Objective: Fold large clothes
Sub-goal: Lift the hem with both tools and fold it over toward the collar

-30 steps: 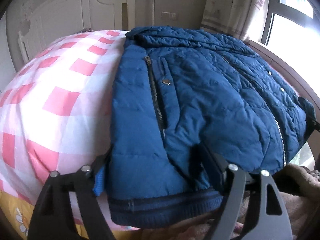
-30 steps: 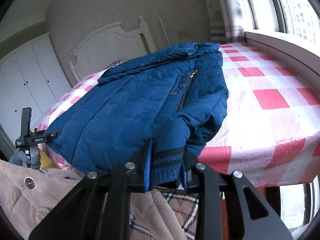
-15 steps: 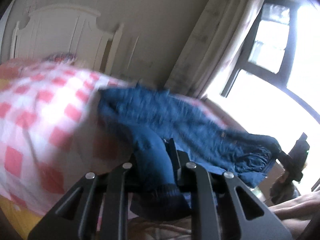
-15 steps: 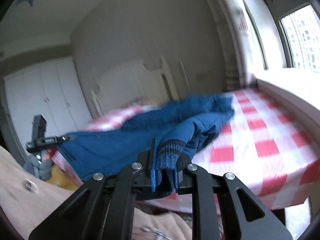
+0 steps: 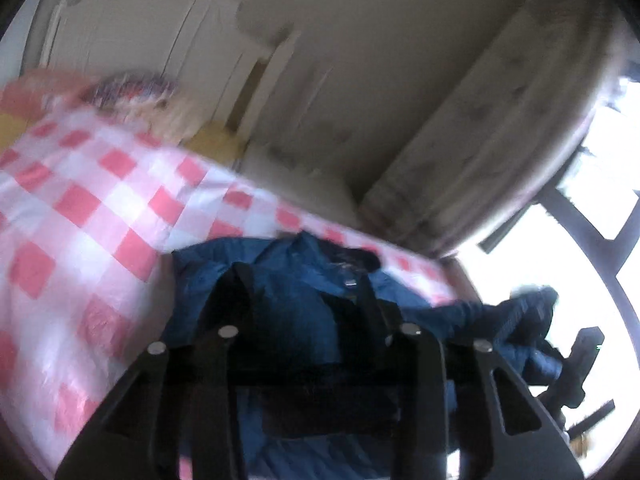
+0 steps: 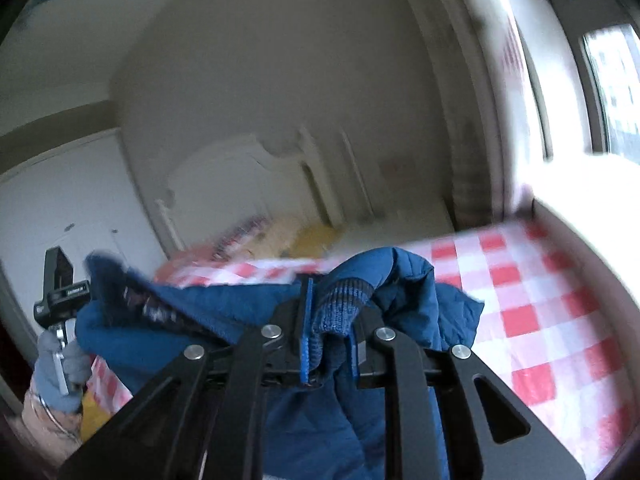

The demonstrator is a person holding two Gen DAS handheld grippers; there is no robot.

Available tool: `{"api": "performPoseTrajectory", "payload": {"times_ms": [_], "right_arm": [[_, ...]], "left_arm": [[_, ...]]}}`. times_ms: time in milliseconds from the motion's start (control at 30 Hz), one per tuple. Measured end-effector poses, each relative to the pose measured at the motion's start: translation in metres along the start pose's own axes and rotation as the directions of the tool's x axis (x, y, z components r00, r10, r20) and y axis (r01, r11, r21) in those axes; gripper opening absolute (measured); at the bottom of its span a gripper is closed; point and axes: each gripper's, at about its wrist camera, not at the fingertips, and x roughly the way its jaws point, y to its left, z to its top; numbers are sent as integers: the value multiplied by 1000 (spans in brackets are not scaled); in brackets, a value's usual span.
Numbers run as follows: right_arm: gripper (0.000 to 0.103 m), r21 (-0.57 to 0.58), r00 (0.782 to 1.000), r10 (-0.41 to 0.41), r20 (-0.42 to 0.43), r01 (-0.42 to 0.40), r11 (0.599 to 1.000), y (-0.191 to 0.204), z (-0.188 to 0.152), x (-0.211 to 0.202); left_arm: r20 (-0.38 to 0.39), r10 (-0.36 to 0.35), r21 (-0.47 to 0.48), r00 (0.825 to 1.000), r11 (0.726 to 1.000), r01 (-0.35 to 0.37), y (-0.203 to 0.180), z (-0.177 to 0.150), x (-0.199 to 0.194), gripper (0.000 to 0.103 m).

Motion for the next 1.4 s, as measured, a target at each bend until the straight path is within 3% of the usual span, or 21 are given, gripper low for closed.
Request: {"api": "performPoseTrajectory", "payload": {"times_ms": [133,167,200,233,267,300,367,500,600,667,733,767,800,833,867,933,1000,1100,1200,1300,1400], "right_arm": [[29,171,988,-15,-151,41,984,-45,4,76],[35,203,985,1,-170,34,979,-55,6,90],[55,223,985,13,-171,25,974,-61,6,95],[86,257,988,40,-152,0,966,-71,8,99],[99,291,991,74,-111,-38,956,-81,11,100],[99,308,992,89,-86,-59,950,-89,14,100],[99,305,996,46,-77,-20,952,-105,24,101],[99,129,970,-60,-235,92,987,-108,20,123],[99,2,933,-99,-346,107,994,-100,3,144],[99,-54,918,-117,-379,104,993,-95,-4,156],[99,-107,909,-129,-396,94,990,-86,-7,165],[95,-134,908,-135,-398,88,987,-81,-7,169],[91,-165,909,-146,-391,86,982,-76,-8,170],[65,-197,914,-154,-375,84,977,-72,-9,168],[33,-222,920,-171,-352,95,970,-70,-9,167],[21,-282,951,-191,-242,119,952,-55,-5,141],[17,-297,969,-170,-177,112,948,-41,5,114],[17,-314,982,-160,-99,122,942,-19,34,85],[17,-276,981,-181,-67,156,948,-14,70,92],[17,-199,962,-250,-112,224,954,-24,87,136],[17,-146,941,-288,-178,265,953,-38,77,176]], "left_arm": [[-99,39,-95,994,994,-48,36,14,75,62],[-100,49,-130,994,990,-62,48,18,88,74],[-72,84,-156,994,983,-94,60,25,94,80],[-48,97,-172,994,980,-104,70,31,96,82],[-35,94,-185,995,978,-99,80,33,94,84],[-25,87,-203,996,975,-90,91,40,93,84],[-25,42,-194,999,980,-46,103,49,94,84],[-125,-26,3,992,1000,27,88,51,109,87],[-217,-23,111,976,993,48,73,37,128,87],[-277,-6,154,961,987,51,65,28,148,87],[-287,38,210,957,977,24,57,17,158,87],[-261,82,256,962,967,-13,51,12,161,78],[-233,125,277,964,959,-57,50,9,162,37],[-202,174,280,964,953,-113,52,8,160,16],[-180,172,250,968,960,-124,55,9,154,11],[-84,92,200,992,977,-74,56,15,120,9],[-31,32,189,999,982,-26,51,26,86,9],[18,20,209,1000,978,-23,31,56,61,9],[19,93,204,995,974,-95,14,90,79,9],[-31,190,165,981,969,-183,14,109,122,9],[-84,296,162,951,946,-280,22,101,167,9]]}}
